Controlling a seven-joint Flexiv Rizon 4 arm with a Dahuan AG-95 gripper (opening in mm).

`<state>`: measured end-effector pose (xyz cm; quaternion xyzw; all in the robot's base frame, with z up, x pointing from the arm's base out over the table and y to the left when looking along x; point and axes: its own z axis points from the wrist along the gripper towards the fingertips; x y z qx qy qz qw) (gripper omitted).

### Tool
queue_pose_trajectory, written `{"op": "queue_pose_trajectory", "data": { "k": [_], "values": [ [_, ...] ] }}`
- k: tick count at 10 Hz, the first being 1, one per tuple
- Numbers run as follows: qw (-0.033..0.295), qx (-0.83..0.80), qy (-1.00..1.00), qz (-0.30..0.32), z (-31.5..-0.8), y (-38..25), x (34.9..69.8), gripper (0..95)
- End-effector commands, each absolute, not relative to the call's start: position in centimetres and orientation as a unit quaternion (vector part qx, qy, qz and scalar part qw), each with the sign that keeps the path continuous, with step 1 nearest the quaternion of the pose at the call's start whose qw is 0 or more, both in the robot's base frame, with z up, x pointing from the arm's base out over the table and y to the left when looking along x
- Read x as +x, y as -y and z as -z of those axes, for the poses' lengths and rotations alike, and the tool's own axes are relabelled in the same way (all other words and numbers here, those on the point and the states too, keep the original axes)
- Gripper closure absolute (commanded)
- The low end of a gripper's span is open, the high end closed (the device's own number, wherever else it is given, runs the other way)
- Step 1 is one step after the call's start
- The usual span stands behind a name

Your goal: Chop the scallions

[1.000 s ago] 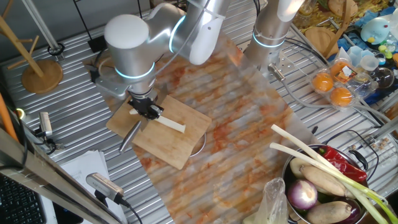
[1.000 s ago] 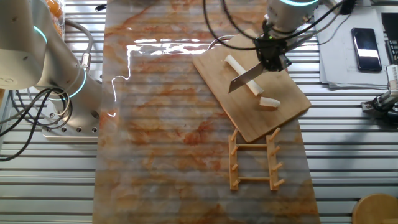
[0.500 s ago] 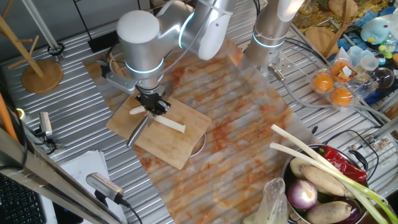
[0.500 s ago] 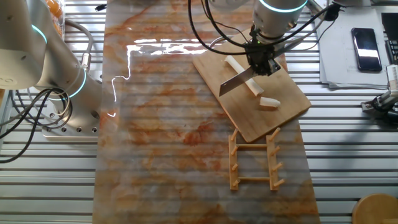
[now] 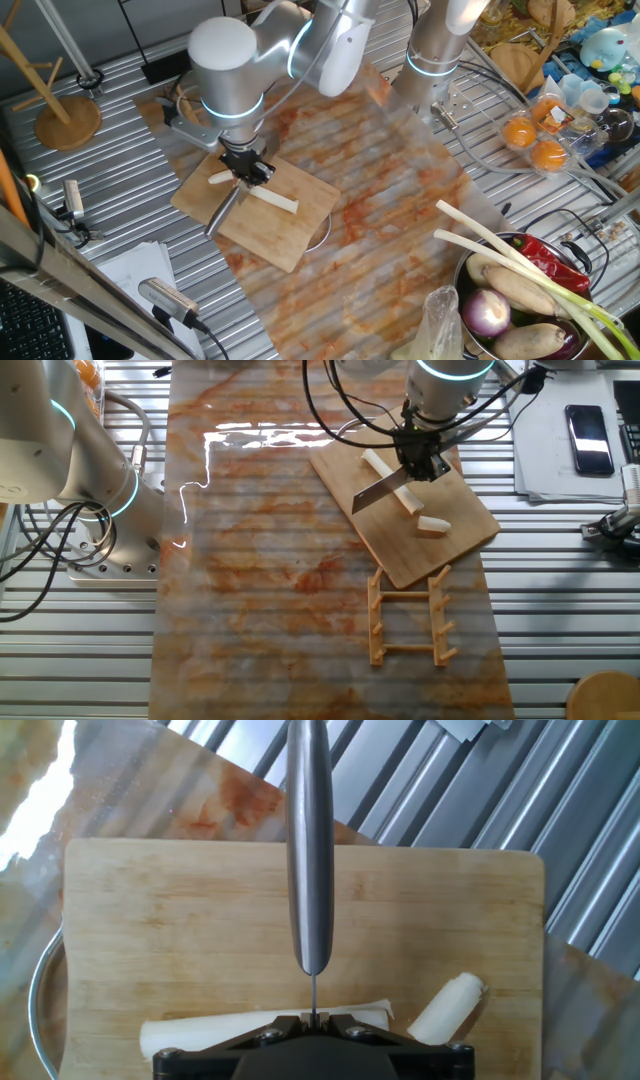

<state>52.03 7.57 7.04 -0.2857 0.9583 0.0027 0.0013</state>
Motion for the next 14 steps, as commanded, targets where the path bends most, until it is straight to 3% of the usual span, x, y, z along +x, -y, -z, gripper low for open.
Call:
{"op": "queue_pose_trajectory", "data": {
  "k": [1, 14],
  "values": [
    [0.010, -0.284, -0.959, 0.005, -6.7, -7.4, 51.3, 95.0],
    [0.022, -0.287, -0.958, 0.015, -6.4, -6.3, 52.5, 95.0]
  ]
}}
